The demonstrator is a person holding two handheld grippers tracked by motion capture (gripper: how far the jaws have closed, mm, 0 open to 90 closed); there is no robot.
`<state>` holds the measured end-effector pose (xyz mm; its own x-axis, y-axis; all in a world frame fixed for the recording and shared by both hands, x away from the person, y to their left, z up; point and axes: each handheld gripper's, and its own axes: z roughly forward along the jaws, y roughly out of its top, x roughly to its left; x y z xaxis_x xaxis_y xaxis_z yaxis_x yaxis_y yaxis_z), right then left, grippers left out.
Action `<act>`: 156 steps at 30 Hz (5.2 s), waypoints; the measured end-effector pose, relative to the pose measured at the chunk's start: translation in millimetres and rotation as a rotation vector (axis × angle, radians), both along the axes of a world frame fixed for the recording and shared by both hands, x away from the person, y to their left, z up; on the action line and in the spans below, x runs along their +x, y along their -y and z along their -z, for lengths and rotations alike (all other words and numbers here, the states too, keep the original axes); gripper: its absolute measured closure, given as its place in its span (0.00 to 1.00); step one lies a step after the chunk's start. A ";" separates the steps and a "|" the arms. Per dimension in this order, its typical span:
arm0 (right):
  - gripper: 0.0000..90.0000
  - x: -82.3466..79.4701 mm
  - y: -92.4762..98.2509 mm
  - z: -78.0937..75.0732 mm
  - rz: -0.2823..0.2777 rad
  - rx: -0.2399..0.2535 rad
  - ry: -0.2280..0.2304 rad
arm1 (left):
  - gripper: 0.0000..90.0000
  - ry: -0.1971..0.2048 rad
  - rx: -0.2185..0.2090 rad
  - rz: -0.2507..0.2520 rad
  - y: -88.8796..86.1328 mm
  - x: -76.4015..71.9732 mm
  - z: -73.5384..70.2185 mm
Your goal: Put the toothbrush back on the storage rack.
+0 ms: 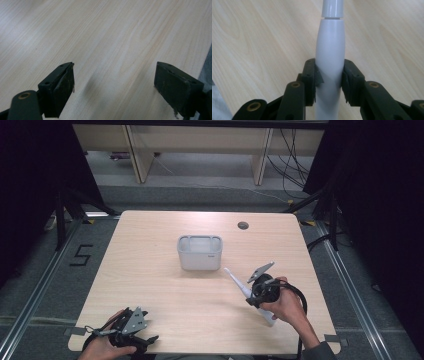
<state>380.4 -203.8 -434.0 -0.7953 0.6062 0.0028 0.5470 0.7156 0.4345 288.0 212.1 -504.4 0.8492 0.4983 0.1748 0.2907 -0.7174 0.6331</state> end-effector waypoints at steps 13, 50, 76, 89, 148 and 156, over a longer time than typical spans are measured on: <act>0.75 -12.8 25.6 -13.5 0.079 0.263 0.150 | 0.18 0.009 0.013 -0.003 -0.3 0.4 0.3; 0.74 36.0 15.2 -32.9 0.172 0.491 0.355 | 0.18 0.010 -0.005 -0.011 -0.6 0.1 -0.3; 0.74 69.3 -12.7 -56.1 0.184 0.529 0.330 | 0.18 0.001 -0.011 -0.006 -0.7 -0.1 -0.6; 0.74 82.8 -17.7 -69.5 0.184 0.538 0.347 | 0.18 0.012 -0.002 -0.012 -0.5 -0.2 -0.3; 0.74 137.3 -81.0 -82.3 0.217 0.539 0.346 | 0.18 0.006 -0.017 0.003 -1.1 -0.6 -1.9; 0.74 139.4 -79.2 -70.5 0.238 0.531 0.322 | 0.18 0.004 -0.022 0.006 -0.8 -1.1 -2.1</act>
